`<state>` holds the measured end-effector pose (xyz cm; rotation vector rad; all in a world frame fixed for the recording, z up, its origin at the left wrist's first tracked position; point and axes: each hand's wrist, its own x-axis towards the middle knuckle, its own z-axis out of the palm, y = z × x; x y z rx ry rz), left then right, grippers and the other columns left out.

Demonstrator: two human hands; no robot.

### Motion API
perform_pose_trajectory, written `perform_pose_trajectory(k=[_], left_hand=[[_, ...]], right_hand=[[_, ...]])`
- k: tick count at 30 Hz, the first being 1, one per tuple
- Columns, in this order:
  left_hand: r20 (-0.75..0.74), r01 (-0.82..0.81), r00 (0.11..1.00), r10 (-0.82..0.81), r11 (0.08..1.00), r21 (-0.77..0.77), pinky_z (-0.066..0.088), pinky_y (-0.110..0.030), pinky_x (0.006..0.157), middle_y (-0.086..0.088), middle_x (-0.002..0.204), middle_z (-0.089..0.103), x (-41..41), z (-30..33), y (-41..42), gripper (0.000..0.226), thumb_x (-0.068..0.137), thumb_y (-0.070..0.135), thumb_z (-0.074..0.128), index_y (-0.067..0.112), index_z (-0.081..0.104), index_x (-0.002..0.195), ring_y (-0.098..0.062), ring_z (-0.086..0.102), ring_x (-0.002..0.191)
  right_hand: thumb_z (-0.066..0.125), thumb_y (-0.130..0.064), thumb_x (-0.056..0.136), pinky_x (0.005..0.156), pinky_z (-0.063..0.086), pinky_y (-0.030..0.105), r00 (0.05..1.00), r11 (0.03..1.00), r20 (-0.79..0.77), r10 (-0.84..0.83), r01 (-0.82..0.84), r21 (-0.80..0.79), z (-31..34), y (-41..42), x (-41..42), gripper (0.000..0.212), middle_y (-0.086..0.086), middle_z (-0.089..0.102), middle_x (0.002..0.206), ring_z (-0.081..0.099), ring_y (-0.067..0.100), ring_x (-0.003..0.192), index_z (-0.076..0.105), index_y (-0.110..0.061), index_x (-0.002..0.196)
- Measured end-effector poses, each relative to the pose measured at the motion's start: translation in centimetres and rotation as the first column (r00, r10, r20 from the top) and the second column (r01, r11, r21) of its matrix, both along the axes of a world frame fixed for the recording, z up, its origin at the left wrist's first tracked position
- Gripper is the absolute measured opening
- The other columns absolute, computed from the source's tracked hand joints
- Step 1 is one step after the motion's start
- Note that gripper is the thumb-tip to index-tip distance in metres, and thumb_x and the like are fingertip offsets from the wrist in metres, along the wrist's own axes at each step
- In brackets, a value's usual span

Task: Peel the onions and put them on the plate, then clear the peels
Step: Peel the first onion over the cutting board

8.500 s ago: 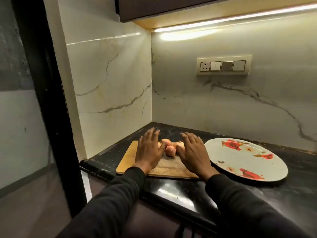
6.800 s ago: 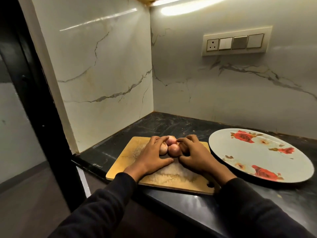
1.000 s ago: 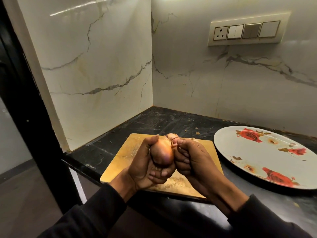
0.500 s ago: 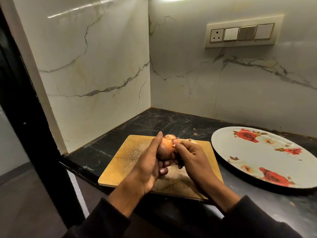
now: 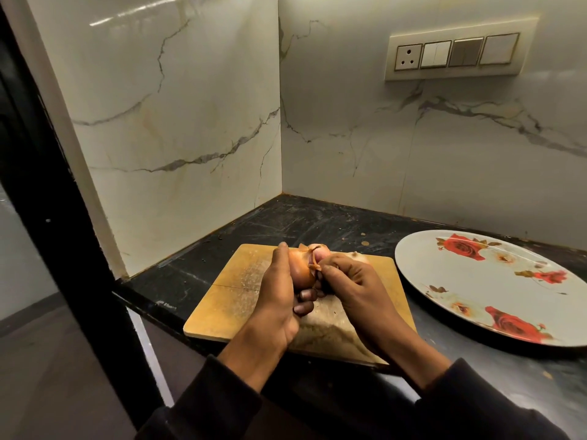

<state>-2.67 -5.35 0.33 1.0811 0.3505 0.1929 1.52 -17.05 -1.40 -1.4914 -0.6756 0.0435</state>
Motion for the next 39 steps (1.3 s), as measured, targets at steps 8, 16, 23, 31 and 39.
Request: perform_pose_trajectory(k=[8,16,23,31,39], left_hand=[[-0.017,-0.019,1.0,0.02,0.999,0.026,0.028,-0.017,0.036,-0.007,0.059,0.06,0.4,-0.7,-0.3,0.067,0.101,0.061,0.034,0.006,0.069,0.085,-0.01,0.041,0.04],[-0.068,-0.106,0.991,0.112,0.991,0.077,0.05,-0.021,0.044,-0.009,0.072,0.073,1.2,-0.2,2.3,0.083,0.093,0.075,0.033,0.004,0.07,0.11,-0.012,0.065,0.055],[0.007,-0.111,0.994,0.111,0.982,0.155,0.05,-0.024,0.054,-0.011,0.096,0.077,1.2,-0.5,2.4,0.075,0.089,0.078,0.038,0.015,0.07,0.114,-0.017,0.068,0.078],[0.143,-0.13,0.987,0.08,0.913,0.386,0.048,-0.031,0.052,-0.014,0.086,0.072,1.3,-1.2,2.0,0.056,0.094,0.067,0.042,0.018,0.066,0.106,-0.022,0.066,0.068],[0.182,-0.122,0.983,0.009,0.775,0.62,0.046,-0.028,0.043,-0.017,0.078,0.071,1.2,-1.7,2.0,0.064,0.091,0.072,0.031,0.021,0.069,0.099,-0.021,0.065,0.059]], right_hand=[[0.054,-0.022,0.105,0.058,0.045,0.043,0.977,0.981,0.135,-0.168,0.179,-0.074,-0.3,-0.1,0.2,0.035,0.002,0.059,0.063,0.053,0.016,0.06,0.065,-0.01,0.073],[0.05,-0.021,0.104,0.065,0.034,0.011,0.811,0.786,0.533,-0.242,0.486,-0.382,-0.5,-0.1,-0.2,0.021,-0.019,0.046,0.075,0.048,-0.006,0.076,0.054,-0.03,0.086],[0.067,-0.026,0.095,0.077,0.045,0.022,0.806,0.739,0.571,-0.155,0.478,-0.475,-0.8,-0.3,0.1,0.028,-0.009,0.064,0.11,0.056,0.008,0.093,0.069,-0.027,0.123],[0.065,-0.033,0.096,0.067,0.043,0.011,0.828,0.858,0.518,-0.214,0.413,-0.305,0.3,-0.4,-0.3,0.031,-0.015,0.061,0.102,0.059,0.002,0.086,0.051,-0.025,0.122],[0.051,-0.027,0.104,0.054,0.023,0.016,0.702,0.693,0.712,0.006,0.51,-0.509,0.2,-1.1,0.7,0.015,-0.005,0.063,0.103,0.035,0.006,0.076,0.051,-0.023,0.118]])
